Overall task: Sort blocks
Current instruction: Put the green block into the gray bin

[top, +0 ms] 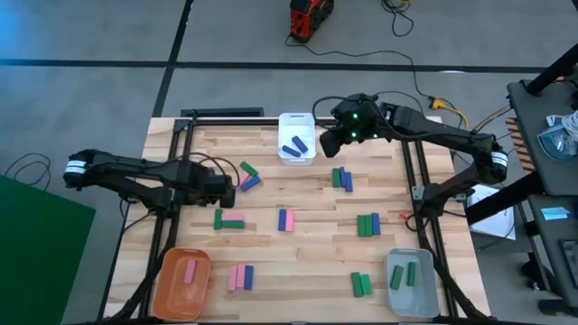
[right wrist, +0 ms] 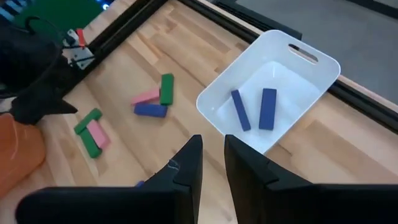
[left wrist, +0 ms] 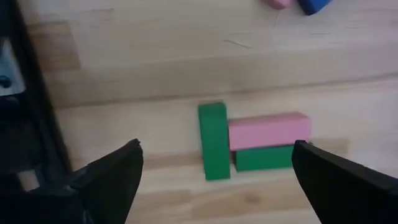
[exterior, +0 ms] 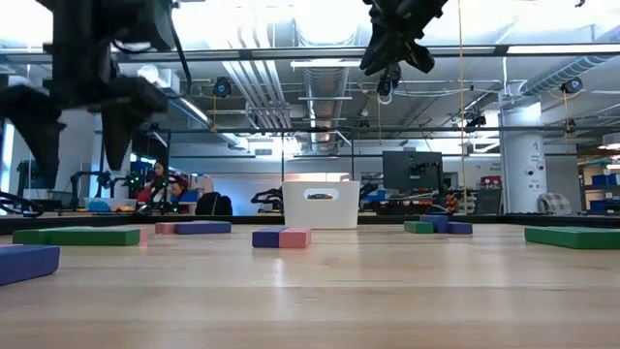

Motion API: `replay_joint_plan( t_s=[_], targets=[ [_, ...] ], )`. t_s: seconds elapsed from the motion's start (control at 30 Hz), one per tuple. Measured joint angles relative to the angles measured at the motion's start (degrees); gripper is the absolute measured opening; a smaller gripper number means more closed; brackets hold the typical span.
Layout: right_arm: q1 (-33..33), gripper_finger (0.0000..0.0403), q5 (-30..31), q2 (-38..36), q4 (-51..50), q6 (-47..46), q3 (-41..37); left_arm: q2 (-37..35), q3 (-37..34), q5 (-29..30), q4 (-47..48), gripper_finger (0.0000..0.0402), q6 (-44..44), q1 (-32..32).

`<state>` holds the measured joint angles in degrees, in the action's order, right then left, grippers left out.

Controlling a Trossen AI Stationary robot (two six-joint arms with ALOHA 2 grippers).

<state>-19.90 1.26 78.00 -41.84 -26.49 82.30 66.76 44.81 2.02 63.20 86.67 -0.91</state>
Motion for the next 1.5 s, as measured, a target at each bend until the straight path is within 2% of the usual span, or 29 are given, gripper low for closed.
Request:
replay_joint_plan(
  t_s=[0.2,0.3,0.6,1.17,1.5],
  targets=[
    [1.55,0.0063,1.79,0.02,-0.2,-0.15,0.0,3.05,-5.3,0.18,-8.45,0.0364,0.88,0.0],
    [1.57,0.0062,1.81,0.04,-0.2,-0.47,0.0,5.0,-7.03,0.31,-9.3,0.0361,1.14,0.17],
    [1.53,0.0057,1.9,0.07,-0.18,-0.1,0.0,8.02,-8.92,0.05,-15.72,0.0361,1.12,0.17],
    [1.53,0.0057,1.9,0.09,-1.47,0.1,-0.02,11.16,-10.25,-1.13,-15.76,0.0359,-0.7,0.17],
    [1.53,0.0057,2.01,0.11,-1.43,0.1,-0.22,11.5,-10.44,-1.22,-17.38,0.0312,-0.72,0.2]
  ],
)
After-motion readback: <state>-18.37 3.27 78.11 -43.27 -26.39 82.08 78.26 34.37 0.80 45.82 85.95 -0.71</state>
